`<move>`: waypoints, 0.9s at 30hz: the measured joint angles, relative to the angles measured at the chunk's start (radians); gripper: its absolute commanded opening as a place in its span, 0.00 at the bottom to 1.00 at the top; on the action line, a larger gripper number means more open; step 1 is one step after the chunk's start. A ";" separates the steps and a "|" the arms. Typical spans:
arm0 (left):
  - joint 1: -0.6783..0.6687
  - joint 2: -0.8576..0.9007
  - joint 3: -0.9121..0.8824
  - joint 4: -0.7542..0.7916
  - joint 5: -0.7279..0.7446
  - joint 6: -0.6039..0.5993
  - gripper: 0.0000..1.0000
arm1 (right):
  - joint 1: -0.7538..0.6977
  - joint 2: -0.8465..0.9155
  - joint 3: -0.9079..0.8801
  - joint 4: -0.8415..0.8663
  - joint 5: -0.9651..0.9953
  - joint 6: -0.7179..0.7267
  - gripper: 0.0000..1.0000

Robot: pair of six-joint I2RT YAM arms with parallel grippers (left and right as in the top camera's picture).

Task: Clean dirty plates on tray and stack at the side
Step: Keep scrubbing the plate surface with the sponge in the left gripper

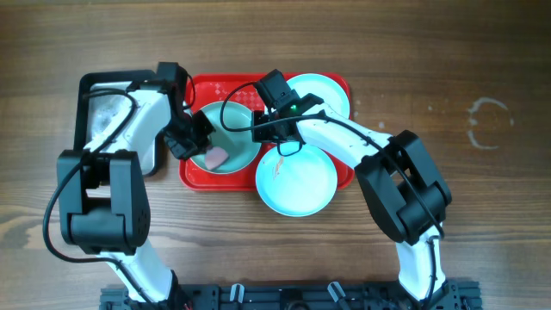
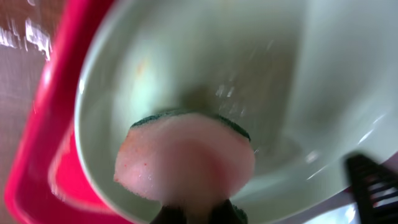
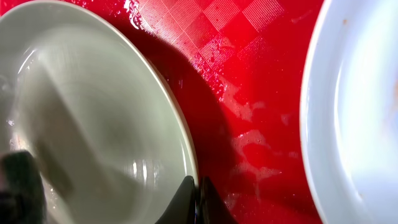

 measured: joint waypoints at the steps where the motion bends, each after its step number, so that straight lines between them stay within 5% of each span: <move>1: 0.011 0.000 0.000 0.020 0.002 -0.002 0.04 | 0.000 0.000 0.000 0.000 0.000 0.000 0.04; 15: 0.051 0.032 0.000 0.087 -0.001 -0.163 0.04 | 0.000 0.000 0.000 0.000 0.000 0.000 0.04; 21: 0.055 0.035 0.000 -0.023 0.101 -0.086 0.04 | 0.000 0.000 0.000 0.000 -0.003 -0.004 0.04; 27: 0.054 0.036 -0.003 0.116 0.000 -0.071 0.04 | 0.000 0.000 0.000 0.002 -0.003 -0.003 0.04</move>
